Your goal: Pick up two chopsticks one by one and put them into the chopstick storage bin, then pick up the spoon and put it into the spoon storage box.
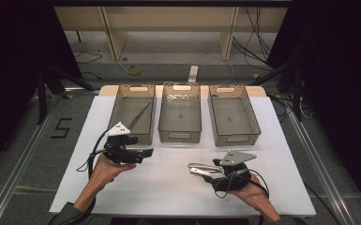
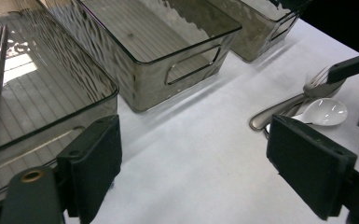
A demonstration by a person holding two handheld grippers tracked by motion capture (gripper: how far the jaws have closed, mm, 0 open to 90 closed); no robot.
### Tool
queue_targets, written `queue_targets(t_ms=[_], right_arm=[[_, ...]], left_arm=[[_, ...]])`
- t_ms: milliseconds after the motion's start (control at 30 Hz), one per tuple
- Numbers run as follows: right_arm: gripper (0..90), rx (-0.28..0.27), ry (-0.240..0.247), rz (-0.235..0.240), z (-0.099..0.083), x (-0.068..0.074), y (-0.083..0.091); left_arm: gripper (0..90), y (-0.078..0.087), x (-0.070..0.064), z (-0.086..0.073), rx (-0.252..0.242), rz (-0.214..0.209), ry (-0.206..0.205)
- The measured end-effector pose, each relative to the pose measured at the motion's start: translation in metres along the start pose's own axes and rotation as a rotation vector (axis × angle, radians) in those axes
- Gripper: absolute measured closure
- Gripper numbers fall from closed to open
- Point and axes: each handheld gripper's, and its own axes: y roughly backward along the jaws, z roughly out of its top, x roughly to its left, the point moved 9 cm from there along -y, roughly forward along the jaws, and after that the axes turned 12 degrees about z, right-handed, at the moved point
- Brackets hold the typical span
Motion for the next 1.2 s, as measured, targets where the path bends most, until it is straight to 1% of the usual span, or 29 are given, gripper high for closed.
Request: queue_targets(t_ms=[100, 267, 333, 400, 433, 533, 600, 667, 933, 1067, 1200], right_arm=[[33.9, 0.037, 0.002, 0.001, -0.002, -0.002, -0.005], [35.2, 0.082, 0.004, -0.002, -0.004, -0.004, -0.013], [35.2, 0.099, 0.008, 0.000, -0.005, -0.006, -0.015], [35.3, 0.110, 0.002, 0.001, -0.006, -0.006, -0.017], [35.5, 0.118, 0.004, 0.002, -0.006, -0.006, -0.018], [36.4, 0.134, 0.007, 0.002, -0.007, -0.007, -0.020], [37.6, 0.144, 0.010, 0.003, -0.008, -0.007, -0.022], [38.4, 0.156, 0.009, 0.003, -0.008, -0.007, -0.024], [41.3, 0.181, 0.015, 0.002, -0.010, -0.009, -0.027], [44.0, 0.196, 0.023, 0.001, -0.010, -0.010, -0.029], [47.7, 0.215, 0.032, -0.005, -0.011, -0.011, -0.031]], left_arm=[[17.2, 0.004, -0.002, -0.001, -0.025, -0.001, 0.010], [16.1, 0.009, -0.007, -0.005, -0.036, -0.021, 0.010], [15.7, 0.009, -0.009, -0.006, -0.032, -0.019, 0.001], [15.5, 0.009, -0.010, -0.008, -0.029, -0.006, -0.019], [15.5, 0.009, -0.011, -0.008, -0.031, -0.002, -0.021], [15.5, 0.010, -0.013, -0.010, -0.029, -0.006, -0.028], [15.5, 0.010, -0.014, -0.012, -0.029, -0.004, -0.023], [15.5, 0.011, -0.014, -0.013, -0.024, -0.002, -0.028], [15.5, 0.013, -0.016, -0.015, -0.026, 0.001, -0.033], [15.5, 0.014, -0.018, -0.015, -0.032, 0.004, -0.044], [15.5, 0.015, -0.017, -0.016, -0.031, 0.010, -0.039]])
